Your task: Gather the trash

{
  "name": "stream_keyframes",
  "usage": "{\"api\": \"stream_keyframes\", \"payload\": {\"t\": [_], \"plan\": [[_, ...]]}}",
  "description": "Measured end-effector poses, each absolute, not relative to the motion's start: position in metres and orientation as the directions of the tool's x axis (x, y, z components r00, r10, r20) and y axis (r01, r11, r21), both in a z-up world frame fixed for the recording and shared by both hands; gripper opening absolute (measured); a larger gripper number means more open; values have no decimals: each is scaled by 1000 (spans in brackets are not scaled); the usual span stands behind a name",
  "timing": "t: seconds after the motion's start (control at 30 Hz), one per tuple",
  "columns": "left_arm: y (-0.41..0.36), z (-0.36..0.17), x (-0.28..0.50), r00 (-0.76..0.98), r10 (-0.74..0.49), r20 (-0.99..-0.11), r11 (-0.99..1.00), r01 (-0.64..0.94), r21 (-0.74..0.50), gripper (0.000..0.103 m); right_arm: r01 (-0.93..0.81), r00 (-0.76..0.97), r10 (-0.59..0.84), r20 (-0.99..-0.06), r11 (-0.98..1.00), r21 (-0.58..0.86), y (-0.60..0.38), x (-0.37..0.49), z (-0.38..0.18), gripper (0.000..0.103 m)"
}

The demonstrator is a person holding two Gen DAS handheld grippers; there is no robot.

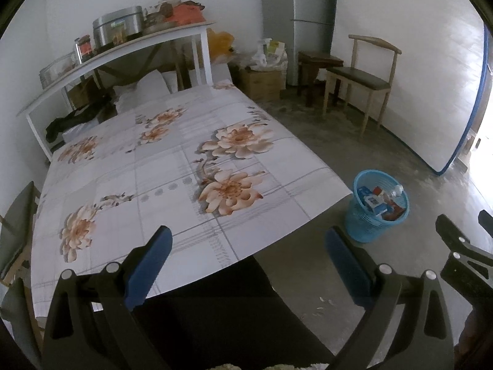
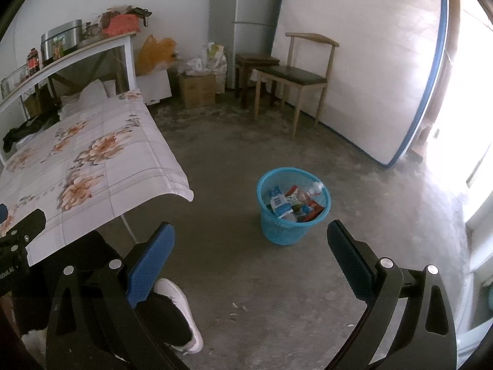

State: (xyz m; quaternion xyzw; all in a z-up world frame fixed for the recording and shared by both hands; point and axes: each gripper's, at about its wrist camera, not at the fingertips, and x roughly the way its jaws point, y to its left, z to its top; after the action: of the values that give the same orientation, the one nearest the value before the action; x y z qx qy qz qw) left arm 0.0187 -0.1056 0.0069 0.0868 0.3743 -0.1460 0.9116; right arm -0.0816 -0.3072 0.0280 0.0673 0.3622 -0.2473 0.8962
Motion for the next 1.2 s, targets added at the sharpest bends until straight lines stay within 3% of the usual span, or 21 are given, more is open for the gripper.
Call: {"api": "stream_keyframes", "payload": {"t": [1.2], "plan": [[-103,7,19,667,-203,-717,946,322,32,97,491,614,-393,-684,869,-59,-311,-83,27,95]]}}
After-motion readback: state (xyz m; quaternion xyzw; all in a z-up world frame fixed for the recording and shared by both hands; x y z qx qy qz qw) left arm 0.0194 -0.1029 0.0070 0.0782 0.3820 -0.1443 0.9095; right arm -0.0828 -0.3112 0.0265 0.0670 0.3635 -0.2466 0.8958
